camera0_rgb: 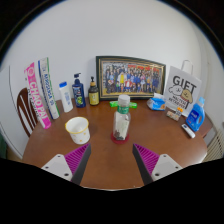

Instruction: Pour water

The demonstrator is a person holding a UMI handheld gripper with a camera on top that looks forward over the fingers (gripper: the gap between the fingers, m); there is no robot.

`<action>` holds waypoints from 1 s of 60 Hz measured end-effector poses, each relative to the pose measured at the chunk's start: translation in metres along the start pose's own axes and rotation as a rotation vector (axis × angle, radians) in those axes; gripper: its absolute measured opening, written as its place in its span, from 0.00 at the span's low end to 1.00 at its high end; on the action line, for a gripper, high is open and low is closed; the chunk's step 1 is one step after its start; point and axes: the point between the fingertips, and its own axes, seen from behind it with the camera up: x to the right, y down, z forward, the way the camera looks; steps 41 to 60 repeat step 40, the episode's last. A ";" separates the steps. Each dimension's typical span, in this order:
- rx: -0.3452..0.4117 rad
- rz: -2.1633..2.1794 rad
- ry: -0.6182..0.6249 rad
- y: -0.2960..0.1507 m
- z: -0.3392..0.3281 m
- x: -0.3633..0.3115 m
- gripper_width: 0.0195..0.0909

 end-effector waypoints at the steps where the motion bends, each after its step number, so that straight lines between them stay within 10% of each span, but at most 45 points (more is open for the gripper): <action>1: -0.002 -0.007 0.009 0.001 -0.009 -0.001 0.92; 24: 0.017 -0.009 0.027 0.020 -0.136 -0.034 0.92; 60: 0.013 -0.024 0.029 0.038 -0.156 -0.023 0.92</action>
